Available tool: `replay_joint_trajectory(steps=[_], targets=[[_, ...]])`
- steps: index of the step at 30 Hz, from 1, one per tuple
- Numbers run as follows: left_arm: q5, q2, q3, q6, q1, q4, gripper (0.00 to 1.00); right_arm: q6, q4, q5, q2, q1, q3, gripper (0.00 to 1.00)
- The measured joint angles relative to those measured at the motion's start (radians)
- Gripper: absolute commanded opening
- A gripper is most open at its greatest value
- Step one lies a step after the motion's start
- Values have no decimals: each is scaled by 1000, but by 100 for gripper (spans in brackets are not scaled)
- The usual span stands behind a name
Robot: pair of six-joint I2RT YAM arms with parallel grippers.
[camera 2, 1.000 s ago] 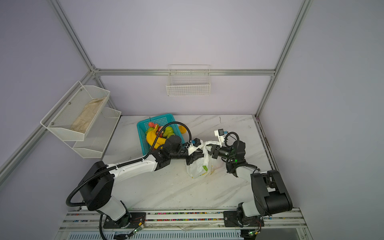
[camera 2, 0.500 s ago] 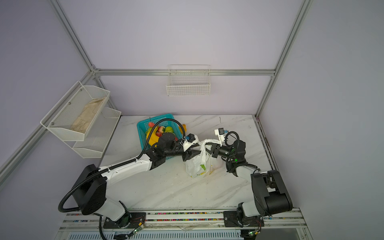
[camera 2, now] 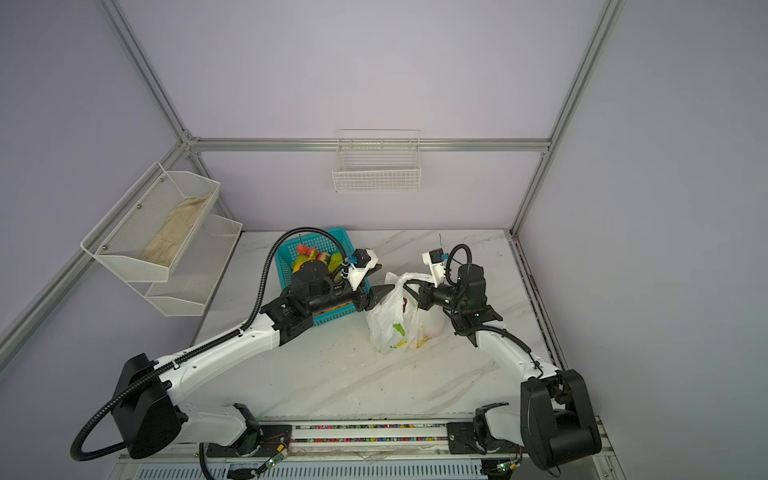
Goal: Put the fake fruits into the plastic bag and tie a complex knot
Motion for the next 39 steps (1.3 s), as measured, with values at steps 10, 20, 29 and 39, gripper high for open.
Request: replay_joint_trajectory(steps=[10, 20, 29, 39], targets=[[-27, 127, 151, -20, -32, -147, 63, -109, -210, 116, -92, 15, 57, 0], [0, 188, 244, -30, -32, -161, 53, -148, -259, 138, -122, 31, 58, 0], [25, 227, 286, -1, -32, -219, 21, -157, -263, 147, -124, 37, 58, 0], [85, 226, 297, 117, 0, -282, 0, -212, -320, 201, -155, 41, 61, 24]])
